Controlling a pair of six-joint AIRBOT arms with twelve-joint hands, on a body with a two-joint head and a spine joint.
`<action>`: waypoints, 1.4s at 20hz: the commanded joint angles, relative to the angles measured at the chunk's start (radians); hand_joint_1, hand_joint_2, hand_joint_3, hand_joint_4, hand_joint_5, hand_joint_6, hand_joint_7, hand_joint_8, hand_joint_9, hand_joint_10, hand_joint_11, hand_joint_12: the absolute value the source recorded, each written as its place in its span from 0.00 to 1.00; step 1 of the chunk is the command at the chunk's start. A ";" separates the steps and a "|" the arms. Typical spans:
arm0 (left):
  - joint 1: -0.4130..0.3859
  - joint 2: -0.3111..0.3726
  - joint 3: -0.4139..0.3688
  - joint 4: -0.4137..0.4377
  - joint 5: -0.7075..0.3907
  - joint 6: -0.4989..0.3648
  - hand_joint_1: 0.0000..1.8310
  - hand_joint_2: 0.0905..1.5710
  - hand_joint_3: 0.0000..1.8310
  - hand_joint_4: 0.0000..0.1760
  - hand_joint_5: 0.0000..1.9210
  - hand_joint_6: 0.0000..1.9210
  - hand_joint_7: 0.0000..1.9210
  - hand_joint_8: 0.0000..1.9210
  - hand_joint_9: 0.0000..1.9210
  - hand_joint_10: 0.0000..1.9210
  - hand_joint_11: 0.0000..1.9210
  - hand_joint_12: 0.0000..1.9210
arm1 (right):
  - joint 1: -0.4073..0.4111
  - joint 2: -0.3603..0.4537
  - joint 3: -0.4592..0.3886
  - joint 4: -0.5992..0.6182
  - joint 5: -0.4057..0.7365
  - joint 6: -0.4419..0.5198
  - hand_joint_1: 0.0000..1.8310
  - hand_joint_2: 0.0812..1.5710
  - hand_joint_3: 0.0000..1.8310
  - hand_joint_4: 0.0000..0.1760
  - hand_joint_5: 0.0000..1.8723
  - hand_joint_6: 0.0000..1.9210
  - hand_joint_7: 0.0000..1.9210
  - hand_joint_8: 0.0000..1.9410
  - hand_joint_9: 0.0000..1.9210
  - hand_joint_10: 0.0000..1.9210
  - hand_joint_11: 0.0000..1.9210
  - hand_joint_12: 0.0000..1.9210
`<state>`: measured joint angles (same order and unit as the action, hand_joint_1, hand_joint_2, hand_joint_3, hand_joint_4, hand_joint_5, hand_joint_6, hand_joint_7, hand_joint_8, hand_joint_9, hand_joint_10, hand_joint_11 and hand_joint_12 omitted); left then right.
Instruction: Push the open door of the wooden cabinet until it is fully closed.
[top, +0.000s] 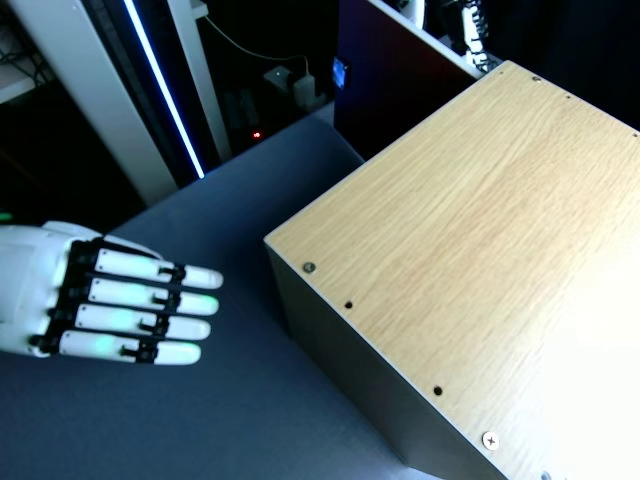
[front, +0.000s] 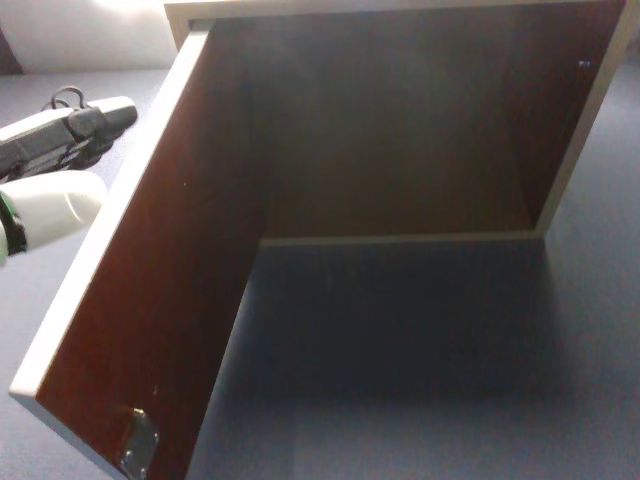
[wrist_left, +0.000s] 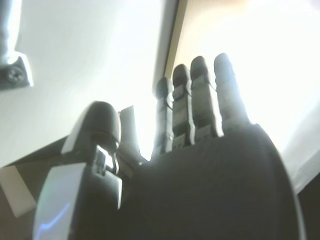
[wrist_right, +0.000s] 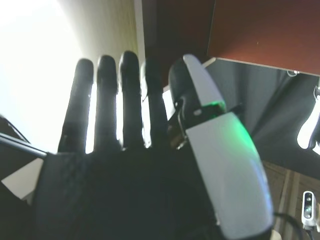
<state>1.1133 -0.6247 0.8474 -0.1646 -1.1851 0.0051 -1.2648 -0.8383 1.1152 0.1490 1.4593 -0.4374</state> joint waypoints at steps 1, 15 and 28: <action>-0.009 0.002 0.004 -0.015 -0.116 -0.005 0.04 0.91 0.00 0.00 0.05 0.00 0.06 0.00 0.06 0.00 0.05 0.02 | 0.004 0.002 0.008 0.032 0.119 0.010 0.25 0.87 0.01 0.00 0.19 0.00 0.18 0.00 0.14 0.01 0.02 0.25; 0.007 0.028 -0.013 0.086 -0.074 -0.005 0.06 0.90 0.00 0.00 0.07 0.00 0.08 0.00 0.09 0.00 0.09 0.01 | 0.006 0.000 0.013 0.030 0.117 0.025 0.23 0.87 0.00 0.00 0.20 0.00 0.18 0.00 0.14 0.00 0.01 0.24; -0.063 -0.011 0.014 0.183 -0.022 -0.005 0.00 0.94 0.00 0.00 0.04 0.00 0.06 0.00 0.05 0.00 0.05 0.00 | 0.010 -0.003 0.013 0.024 0.109 0.025 0.24 0.88 0.00 0.00 0.19 0.00 0.18 0.00 0.14 0.00 0.01 0.24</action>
<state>1.0527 -0.6342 0.8600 0.0326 -1.1030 0.0048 -1.2648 -0.8413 1.1225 0.1444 1.4509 -0.4198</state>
